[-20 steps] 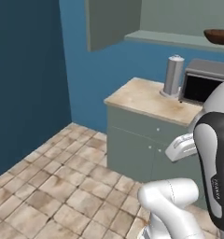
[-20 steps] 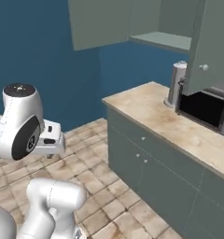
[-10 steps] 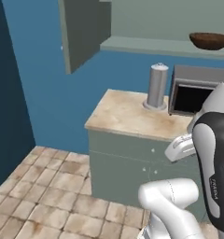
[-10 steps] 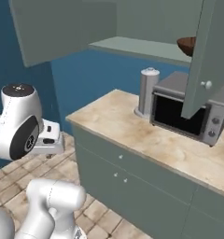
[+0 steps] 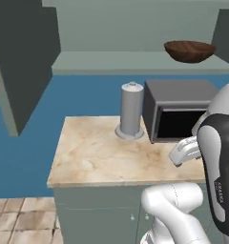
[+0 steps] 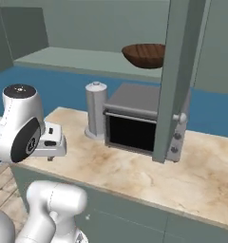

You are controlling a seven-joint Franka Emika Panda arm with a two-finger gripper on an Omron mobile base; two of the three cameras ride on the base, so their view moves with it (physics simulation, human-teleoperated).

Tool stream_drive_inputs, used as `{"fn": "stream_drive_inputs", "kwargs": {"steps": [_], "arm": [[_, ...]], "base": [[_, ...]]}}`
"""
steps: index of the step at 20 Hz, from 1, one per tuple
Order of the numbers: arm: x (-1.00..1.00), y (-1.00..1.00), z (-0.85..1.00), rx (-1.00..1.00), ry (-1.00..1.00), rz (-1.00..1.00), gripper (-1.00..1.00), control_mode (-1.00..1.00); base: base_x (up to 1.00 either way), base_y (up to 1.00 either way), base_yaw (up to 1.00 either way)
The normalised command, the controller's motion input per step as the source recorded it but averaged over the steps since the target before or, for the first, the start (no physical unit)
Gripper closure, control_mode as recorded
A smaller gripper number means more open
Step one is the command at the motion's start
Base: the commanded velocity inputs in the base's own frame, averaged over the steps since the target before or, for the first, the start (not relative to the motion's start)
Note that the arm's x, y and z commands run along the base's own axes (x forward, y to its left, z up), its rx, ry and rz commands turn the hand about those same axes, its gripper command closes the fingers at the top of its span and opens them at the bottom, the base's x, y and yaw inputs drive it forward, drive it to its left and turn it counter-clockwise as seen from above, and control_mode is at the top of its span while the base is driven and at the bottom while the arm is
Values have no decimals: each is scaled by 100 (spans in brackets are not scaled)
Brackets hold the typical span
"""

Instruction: Move the bowls from the cabinet to the plates on the dining table.

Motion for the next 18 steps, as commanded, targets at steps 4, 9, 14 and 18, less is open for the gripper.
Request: {"fn": "stream_drive_inputs", "kwargs": {"steps": [4, 9, 14, 18], "arm": [[0, 0, 0, 0, 0, 0, -100, 100], [0, 0, 0, 0, 0, 0, -100, 100], [0, 0, 0, 0, 0, 0, -100, 100], [0, 0, 0, 0, 0, 0, -100, 100]], "base": [[90, 32, -40], [51, 34, -26], [72, 50, -23], [100, 58, -28]]}}
